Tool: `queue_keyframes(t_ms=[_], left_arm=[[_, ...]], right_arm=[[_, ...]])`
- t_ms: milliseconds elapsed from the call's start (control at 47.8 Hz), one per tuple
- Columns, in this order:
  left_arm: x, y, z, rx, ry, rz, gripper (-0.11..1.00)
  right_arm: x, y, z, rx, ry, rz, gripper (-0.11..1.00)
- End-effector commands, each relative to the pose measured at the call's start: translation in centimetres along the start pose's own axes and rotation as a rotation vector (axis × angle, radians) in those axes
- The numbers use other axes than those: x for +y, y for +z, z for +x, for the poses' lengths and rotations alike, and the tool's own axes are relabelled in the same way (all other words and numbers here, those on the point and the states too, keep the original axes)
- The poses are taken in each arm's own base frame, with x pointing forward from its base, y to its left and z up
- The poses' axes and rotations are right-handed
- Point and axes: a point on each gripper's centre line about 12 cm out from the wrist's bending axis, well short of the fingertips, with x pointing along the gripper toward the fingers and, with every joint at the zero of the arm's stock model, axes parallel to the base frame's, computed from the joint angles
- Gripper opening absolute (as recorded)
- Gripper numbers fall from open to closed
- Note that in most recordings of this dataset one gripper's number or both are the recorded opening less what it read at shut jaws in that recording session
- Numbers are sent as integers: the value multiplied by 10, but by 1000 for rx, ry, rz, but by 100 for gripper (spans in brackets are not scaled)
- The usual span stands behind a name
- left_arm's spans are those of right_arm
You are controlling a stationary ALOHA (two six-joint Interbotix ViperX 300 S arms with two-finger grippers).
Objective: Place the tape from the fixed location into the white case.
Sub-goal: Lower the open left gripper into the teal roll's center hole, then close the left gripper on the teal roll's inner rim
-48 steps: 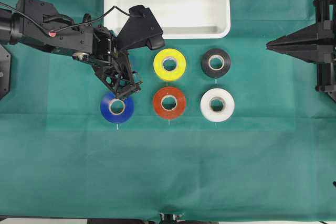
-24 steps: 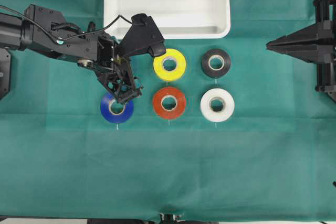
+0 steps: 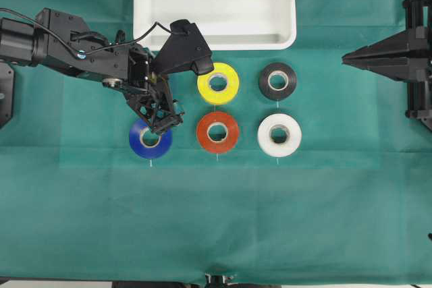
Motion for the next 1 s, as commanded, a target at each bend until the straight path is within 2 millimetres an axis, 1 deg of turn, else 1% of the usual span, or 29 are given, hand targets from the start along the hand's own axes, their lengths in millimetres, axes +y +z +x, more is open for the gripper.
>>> queue_keyframes(t_ms=[0, 272, 335, 376, 418, 460, 502, 523, 606, 669, 983], left_arm=[[-2, 5, -6, -21, -13, -1, 99], [-1, 4, -7, -19, -11, -7, 98], [-1, 5, -7, -20, -11, -8, 96], [0, 6, -7, -20, -8, -13, 93], [0, 7, -8, -24, -11, -16, 87], [-1, 8, -7, -24, -11, -19, 77], [-1, 8, -8, -27, -12, -25, 66], [-1, 9, -8, -27, -12, -25, 58], [-1, 9, -8, -28, -12, -24, 33], [-1, 9, -8, -28, -12, -24, 21], [-2, 11, -9, -35, -13, -14, 22]], right_arm=[[0, 11, 2, -26, 2, -2, 0], [0, 11, 2, -25, 2, -2, 0], [0, 11, 2, -25, 2, -2, 0], [0, 11, 2, -25, 2, -2, 0], [0, 10, 2, -23, 2, -2, 0], [0, 11, 2, -25, 2, 0, 0], [0, 10, 3, -21, 2, 0, 0], [0, 9, 3, -20, 2, -2, 0], [0, 10, 3, -21, 2, -2, 0], [0, 10, 3, -20, 2, -2, 0], [0, 9, 3, -18, 2, -2, 0]])
